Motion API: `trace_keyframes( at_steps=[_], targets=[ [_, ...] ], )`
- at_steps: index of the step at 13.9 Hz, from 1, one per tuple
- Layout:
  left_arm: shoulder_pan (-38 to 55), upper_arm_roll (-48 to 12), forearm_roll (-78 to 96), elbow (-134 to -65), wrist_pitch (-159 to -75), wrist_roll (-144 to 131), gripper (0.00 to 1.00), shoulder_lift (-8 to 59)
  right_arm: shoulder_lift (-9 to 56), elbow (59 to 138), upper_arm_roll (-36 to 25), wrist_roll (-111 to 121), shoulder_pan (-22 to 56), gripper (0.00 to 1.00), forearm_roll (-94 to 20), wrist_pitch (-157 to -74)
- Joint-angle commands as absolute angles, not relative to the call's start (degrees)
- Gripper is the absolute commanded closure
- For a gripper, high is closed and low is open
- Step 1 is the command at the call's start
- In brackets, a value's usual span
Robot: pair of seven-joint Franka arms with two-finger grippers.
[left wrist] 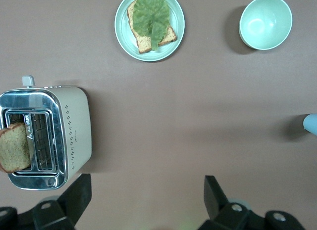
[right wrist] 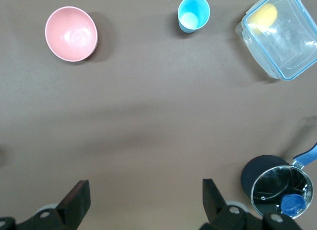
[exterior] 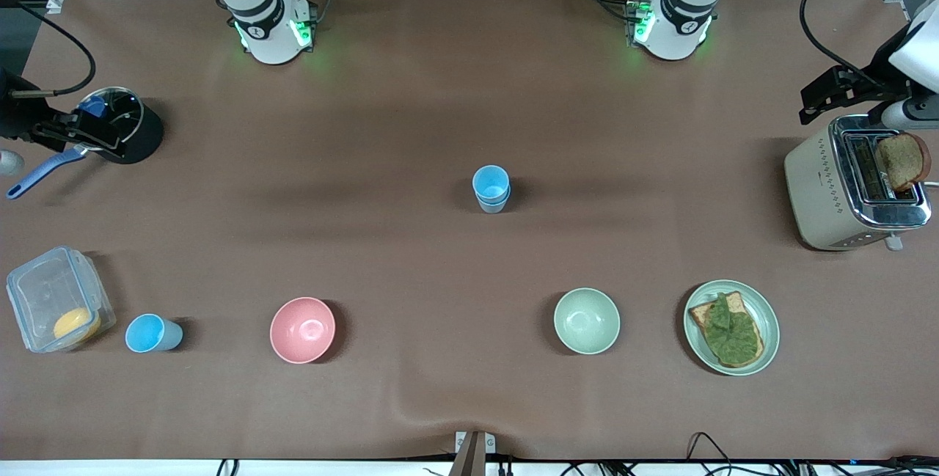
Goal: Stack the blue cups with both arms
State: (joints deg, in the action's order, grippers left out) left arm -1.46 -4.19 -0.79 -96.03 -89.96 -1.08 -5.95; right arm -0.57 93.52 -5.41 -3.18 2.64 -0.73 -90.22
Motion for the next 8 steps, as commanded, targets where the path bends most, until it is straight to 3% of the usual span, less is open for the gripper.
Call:
trace_keyframes(
  at_steps=[1,8],
  targets=[
    [-1.7,-4.5,-1.9,-94.5,-88.9,0.3,0.00,-5.4,-0.8,93.2,-4.8,-3.6,1.7,0.00,-1.1,-90.3],
    [-1.6,-4.5,-1.9,-94.5,-88.9,0.3,0.00,-5.4,-1.0,93.1,-4.9,-3.1,0.9,0.00,-0.9,-90.3]
  ],
)
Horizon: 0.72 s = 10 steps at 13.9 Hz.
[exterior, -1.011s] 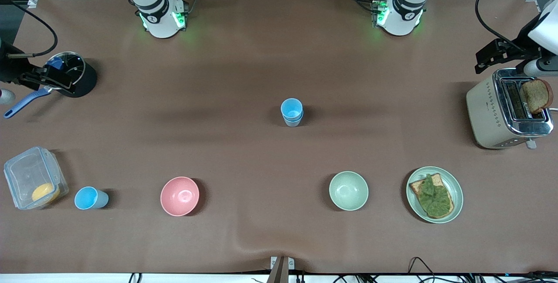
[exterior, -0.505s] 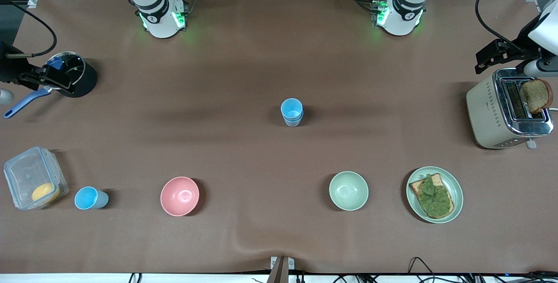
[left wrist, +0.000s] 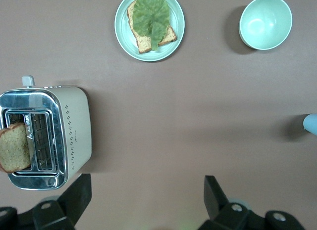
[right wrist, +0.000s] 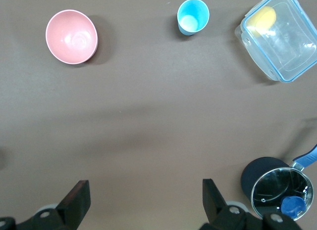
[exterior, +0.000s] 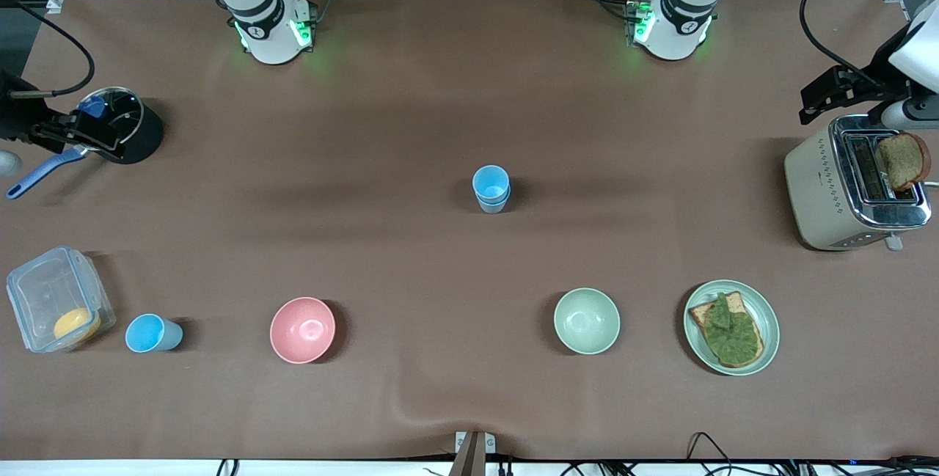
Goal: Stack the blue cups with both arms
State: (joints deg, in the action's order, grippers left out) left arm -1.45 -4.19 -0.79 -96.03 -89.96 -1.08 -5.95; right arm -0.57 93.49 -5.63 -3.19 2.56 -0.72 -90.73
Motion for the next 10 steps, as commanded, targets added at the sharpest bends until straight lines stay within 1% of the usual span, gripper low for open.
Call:
trace_keyframes(
  at_steps=[1,10],
  targets=[
    [-1.6,-4.5,-1.9,-94.5,-88.9,0.2,0.00,-5.4,-1.1,93.2,-4.9,-3.2,0.9,0.00,-0.9,-90.0],
    [-2.0,-4.5,-1.9,-94.5,-88.9,0.4,0.00,-5.3,-1.1,92.8,-4.5,-4.1,1.4,0.00,-1.1,-89.0]
  ],
)
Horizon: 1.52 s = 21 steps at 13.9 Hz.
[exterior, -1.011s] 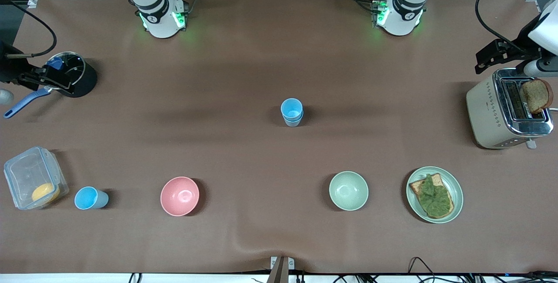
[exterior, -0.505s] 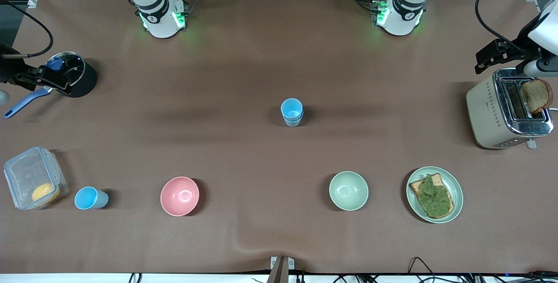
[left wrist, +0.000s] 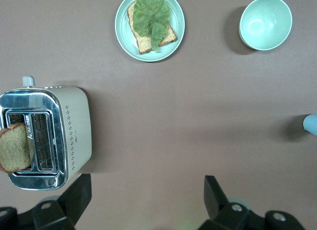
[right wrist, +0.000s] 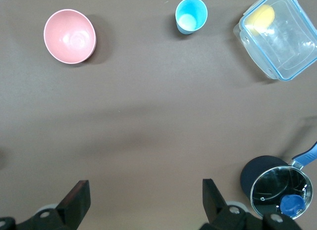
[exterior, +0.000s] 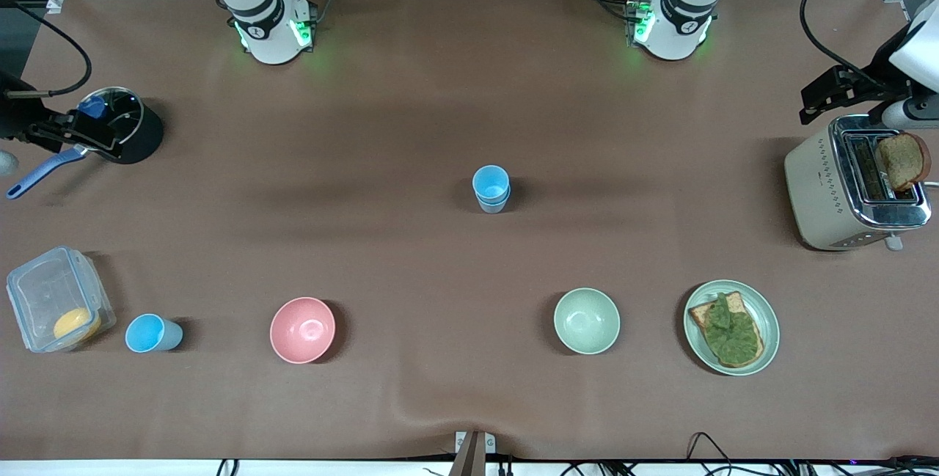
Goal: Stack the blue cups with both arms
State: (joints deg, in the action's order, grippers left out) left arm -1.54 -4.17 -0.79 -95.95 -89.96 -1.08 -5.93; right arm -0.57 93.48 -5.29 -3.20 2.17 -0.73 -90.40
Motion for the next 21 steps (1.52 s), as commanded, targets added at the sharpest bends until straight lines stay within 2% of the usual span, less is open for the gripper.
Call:
trace_keyframes(
  at_steps=[1,7,21],
  targets=[
    [-1.9,-4.4,-1.9,-94.5,-88.9,0.4,0.00,-5.3,-1.1,91.9,-4.4,-4.0,1.7,0.00,-1.1,-88.9],
    [-1.8,-4.5,-1.9,-94.5,-88.9,0.3,0.00,-5.3,-1.0,85.1,-4.5,-3.7,3.8,0.00,-1.1,-82.9],
    [-1.8,-4.5,-1.9,-94.5,-88.8,0.0,0.00,-5.3,-0.9,85.0,-4.5,-4.8,4.0,0.00,-1.1,-80.8]
  ],
)
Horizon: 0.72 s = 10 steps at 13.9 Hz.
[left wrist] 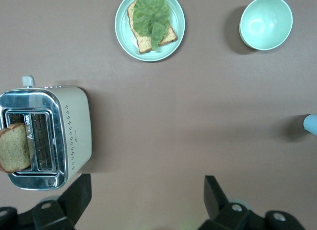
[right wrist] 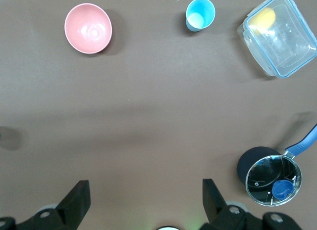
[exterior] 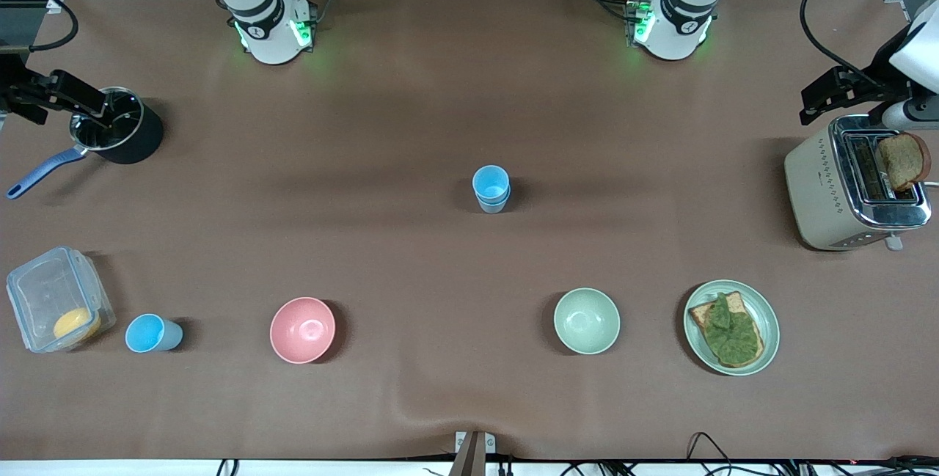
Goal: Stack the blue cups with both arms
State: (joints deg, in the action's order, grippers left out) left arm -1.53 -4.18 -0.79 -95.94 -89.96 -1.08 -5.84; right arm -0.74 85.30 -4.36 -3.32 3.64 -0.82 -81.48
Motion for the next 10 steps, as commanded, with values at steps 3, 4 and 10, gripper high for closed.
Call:
trace_keyframes(
  at_steps=[3,4,10],
  targets=[
    [-1.9,-4.5,-1.8,-94.6,-88.8,-0.1,0.00,-5.3,-1.0,85.0,-4.5,-5.1,4.0,0.00,-1.1,-80.9],
    [-1.9,-4.4,-1.9,-94.6,-88.8,-0.1,0.00,-5.3,-0.8,85.0,-4.5,-5.1,4.0,0.00,-1.2,-81.1],
    [-2.1,-4.0,-1.3,-94.5,-88.9,-0.4,0.00,-4.8,-0.8,84.9,-4.5,-5.2,4.1,0.00,-1.1,-81.6]
  ],
)
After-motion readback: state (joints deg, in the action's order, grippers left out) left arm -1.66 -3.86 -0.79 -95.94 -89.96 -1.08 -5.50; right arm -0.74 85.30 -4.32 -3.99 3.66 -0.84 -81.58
